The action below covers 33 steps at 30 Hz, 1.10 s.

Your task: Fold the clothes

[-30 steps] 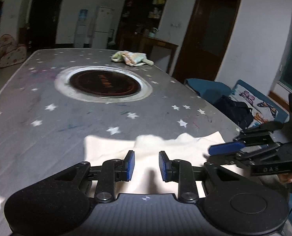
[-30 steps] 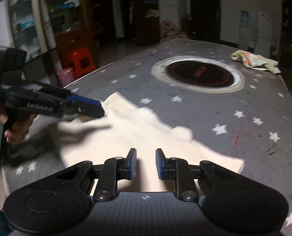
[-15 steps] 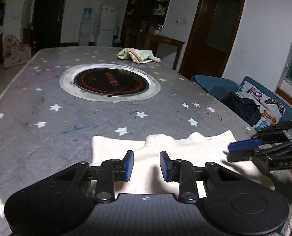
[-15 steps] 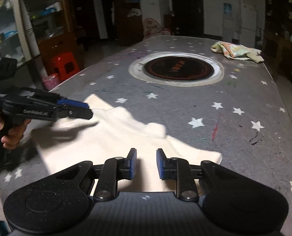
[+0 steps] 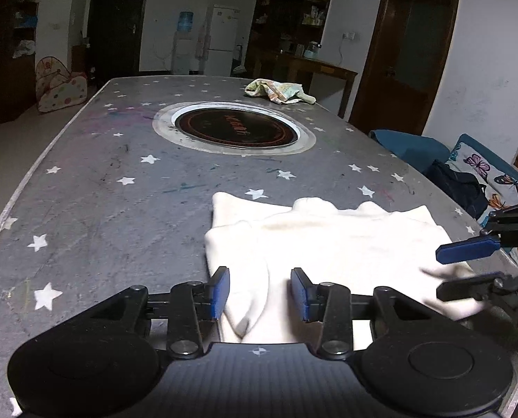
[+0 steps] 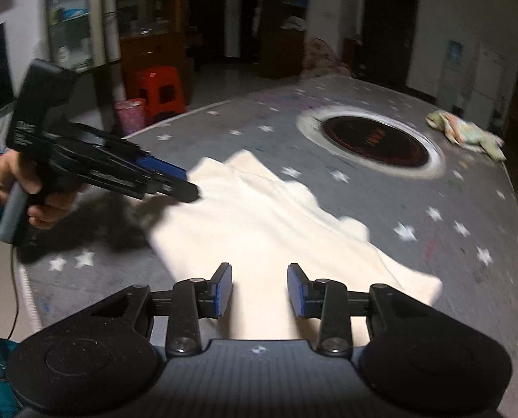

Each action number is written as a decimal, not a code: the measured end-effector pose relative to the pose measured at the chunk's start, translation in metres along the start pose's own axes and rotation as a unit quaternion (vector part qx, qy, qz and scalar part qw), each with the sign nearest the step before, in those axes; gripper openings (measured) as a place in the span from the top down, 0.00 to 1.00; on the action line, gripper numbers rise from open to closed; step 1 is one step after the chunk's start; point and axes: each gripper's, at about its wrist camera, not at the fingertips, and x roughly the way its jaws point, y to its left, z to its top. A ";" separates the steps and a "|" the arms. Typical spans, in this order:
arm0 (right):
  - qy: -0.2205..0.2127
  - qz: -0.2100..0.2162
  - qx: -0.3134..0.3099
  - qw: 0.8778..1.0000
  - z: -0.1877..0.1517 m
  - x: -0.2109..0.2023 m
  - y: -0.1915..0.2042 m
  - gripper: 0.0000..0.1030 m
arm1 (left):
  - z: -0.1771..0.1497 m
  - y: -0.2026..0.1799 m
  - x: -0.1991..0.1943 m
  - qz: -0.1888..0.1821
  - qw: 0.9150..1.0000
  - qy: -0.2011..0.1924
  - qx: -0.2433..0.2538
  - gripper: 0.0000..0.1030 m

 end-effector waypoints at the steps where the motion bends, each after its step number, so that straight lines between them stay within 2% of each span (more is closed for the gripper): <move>1: 0.000 0.005 -0.009 1.000 0.003 0.001 0.005 0.64 | 0.000 0.001 -0.001 0.001 1.000 0.000 -0.003 0.59; 8: 0.002 0.036 -0.071 0.997 0.018 0.019 0.042 0.59 | 0.002 0.020 -0.015 0.004 0.999 -0.010 -0.048 0.56; 15: 0.000 0.057 -0.153 0.987 0.033 0.048 0.084 0.59 | 0.004 0.039 -0.021 -0.008 0.994 -0.007 -0.111 0.55; 18: -0.001 0.053 -0.186 0.981 0.037 0.063 0.101 0.59 | 0.005 0.043 -0.021 -0.008 0.992 -0.007 -0.128 0.53; 23: 0.011 0.037 -0.208 0.977 0.040 0.084 0.112 0.61 | 0.007 0.053 -0.020 -0.024 0.984 -0.001 -0.175 0.52; 24: 0.014 0.035 -0.209 0.977 0.039 0.087 0.113 0.63 | 0.007 0.055 -0.020 -0.027 0.982 0.001 -0.185 0.52; 25: 0.015 0.035 -0.206 0.978 0.039 0.089 0.113 0.71 | 0.007 0.056 -0.019 -0.030 0.981 0.002 -0.193 0.52; 28: 0.009 0.038 -0.173 0.984 0.043 0.085 0.104 0.83 | 0.005 0.060 -0.016 -0.038 0.975 0.007 -0.221 0.50; 33: -0.011 0.061 -0.093 0.994 0.053 0.071 0.078 0.86 | 0.005 0.063 -0.010 -0.053 0.958 0.016 -0.281 0.42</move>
